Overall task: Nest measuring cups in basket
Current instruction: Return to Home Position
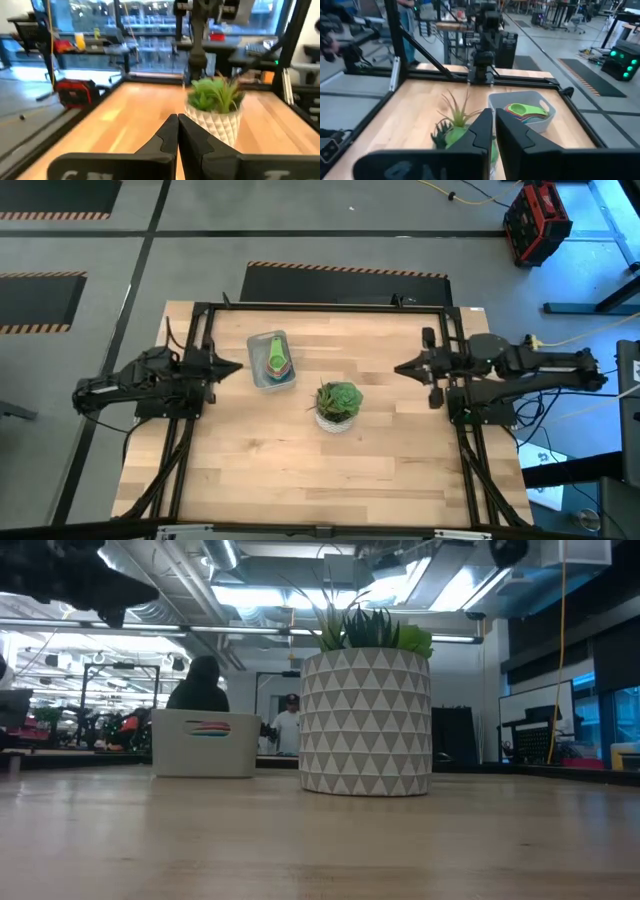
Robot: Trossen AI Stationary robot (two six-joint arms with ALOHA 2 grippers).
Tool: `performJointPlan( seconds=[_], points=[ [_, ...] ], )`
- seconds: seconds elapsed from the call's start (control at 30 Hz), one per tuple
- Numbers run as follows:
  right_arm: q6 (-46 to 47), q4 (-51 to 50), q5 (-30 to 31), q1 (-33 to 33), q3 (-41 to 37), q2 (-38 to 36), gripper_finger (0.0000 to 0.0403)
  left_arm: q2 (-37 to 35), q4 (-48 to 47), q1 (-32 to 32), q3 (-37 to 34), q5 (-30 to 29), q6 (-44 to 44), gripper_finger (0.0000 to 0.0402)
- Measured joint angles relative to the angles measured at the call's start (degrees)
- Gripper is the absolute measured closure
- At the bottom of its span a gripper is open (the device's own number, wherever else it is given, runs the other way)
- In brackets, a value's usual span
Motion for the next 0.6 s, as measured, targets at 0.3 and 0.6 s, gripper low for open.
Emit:
performJointPlan(
  seconds=[0.3, 0.6],
  points=[
    [1.61, 0.97, -0.53, -0.02, -9.22, -13.53, 0.0375, -0.07, 10.70, -0.02, -8.57, 0.15, -1.52, 0.0397],
    [1.66, 1.29, -0.51, -0.02, -15.07, -26.27, 0.0375, -0.09, 19.53, -0.02, -14.91, 3.69, -2.15, 0.0399]
  ],
)
